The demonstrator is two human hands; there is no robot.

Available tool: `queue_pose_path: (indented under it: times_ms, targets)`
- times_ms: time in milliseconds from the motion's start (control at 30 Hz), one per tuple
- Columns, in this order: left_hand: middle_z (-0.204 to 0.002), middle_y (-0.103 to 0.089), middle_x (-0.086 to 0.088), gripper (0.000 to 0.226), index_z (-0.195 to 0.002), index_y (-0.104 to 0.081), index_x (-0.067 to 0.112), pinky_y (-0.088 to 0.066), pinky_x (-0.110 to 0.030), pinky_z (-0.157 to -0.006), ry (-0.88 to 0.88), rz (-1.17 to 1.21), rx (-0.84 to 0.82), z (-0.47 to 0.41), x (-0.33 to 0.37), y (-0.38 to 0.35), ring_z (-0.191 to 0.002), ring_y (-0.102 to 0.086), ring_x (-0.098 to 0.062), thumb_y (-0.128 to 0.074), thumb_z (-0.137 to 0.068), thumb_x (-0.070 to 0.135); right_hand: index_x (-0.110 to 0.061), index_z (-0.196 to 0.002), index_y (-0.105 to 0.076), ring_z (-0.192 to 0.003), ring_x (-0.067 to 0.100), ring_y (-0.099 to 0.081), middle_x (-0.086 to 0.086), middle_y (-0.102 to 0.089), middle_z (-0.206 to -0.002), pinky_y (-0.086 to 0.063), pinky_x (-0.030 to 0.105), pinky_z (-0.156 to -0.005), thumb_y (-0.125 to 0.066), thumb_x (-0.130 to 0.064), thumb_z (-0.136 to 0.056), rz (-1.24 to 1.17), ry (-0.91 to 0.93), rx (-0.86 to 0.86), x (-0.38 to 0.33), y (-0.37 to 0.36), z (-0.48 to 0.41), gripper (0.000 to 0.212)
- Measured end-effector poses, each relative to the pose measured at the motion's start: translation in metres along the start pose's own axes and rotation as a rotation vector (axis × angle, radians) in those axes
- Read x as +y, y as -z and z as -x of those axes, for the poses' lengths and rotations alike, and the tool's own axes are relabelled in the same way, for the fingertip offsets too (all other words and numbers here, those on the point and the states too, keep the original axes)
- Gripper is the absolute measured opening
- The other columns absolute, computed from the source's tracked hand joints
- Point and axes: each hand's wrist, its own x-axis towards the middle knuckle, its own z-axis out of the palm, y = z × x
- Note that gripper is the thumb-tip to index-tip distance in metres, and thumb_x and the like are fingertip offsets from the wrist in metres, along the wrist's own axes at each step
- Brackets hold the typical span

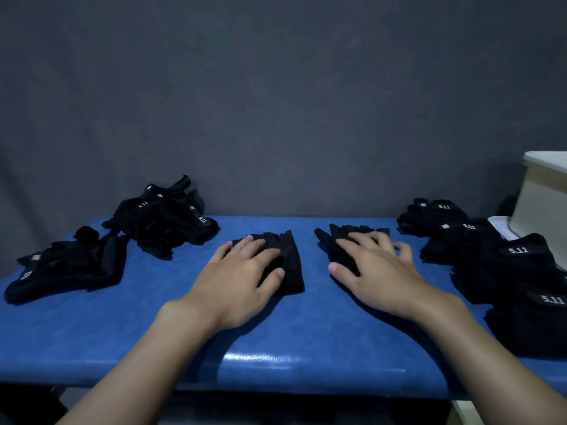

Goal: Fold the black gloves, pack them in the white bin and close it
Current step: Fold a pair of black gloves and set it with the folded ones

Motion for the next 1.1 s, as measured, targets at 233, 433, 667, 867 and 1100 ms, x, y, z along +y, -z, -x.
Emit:
queue_pose_path:
  times_ms: [233,433,667,867,1100]
  targets:
    - [-0.120,-0.050,0.004,0.041,-0.122,-0.058,0.036,-0.035,-0.037,-0.097,0.112,-0.124,0.111,0.006,0.027,-0.001,-0.112,-0.043,-0.022,-0.030,-0.098,0.056,-0.030,-0.156,-0.008,-0.149,0.020,-0.008,-0.002,-0.015,-0.163,-0.008,0.048,-0.120,-0.021,-0.064,-0.097,0.024,-0.051,-0.171,0.001,-0.001,0.001,0.070]
    - [-0.131,-0.052,0.005,0.043,-0.136,-0.049,0.036,-0.034,-0.039,-0.101,0.133,-0.097,0.092,-0.003,0.019,-0.007,-0.121,-0.043,-0.022,-0.029,-0.101,0.051,-0.028,-0.152,-0.027,-0.143,0.018,-0.016,-0.010,-0.027,-0.156,-0.014,0.048,-0.115,-0.038,-0.054,-0.098,0.000,-0.030,0.095,-0.003,-0.011,-0.006,0.061]
    - [-0.135,-0.053,0.008,0.042,-0.137,-0.048,0.033,-0.033,-0.041,-0.100,0.158,-0.006,0.142,-0.023,0.002,-0.015,-0.126,-0.041,-0.020,-0.035,-0.101,0.050,-0.026,-0.149,-0.035,-0.139,0.018,-0.027,-0.010,-0.034,-0.153,-0.018,0.042,-0.109,-0.033,-0.048,-0.101,-0.042,-0.047,0.083,-0.003,-0.016,-0.018,0.053]
    - [-0.129,-0.051,0.008,0.038,-0.127,-0.058,0.031,-0.033,-0.036,-0.097,0.142,0.035,0.268,-0.021,0.001,-0.014,-0.119,-0.042,-0.022,-0.041,-0.099,0.052,-0.027,-0.146,-0.039,-0.137,0.017,-0.028,-0.012,-0.039,-0.148,-0.017,0.044,-0.110,-0.041,-0.050,-0.098,-0.059,-0.041,0.163,-0.010,-0.015,-0.017,0.053]
    - [-0.115,-0.056,0.009,0.027,-0.108,-0.065,0.030,-0.037,-0.038,-0.094,0.191,0.089,0.419,-0.004,-0.021,0.013,-0.112,-0.046,-0.021,-0.045,-0.098,0.045,-0.026,-0.132,-0.054,-0.130,0.011,-0.036,-0.012,-0.050,-0.133,-0.020,0.036,-0.110,-0.046,-0.037,-0.099,-0.199,0.155,0.245,-0.058,-0.004,-0.020,0.035]
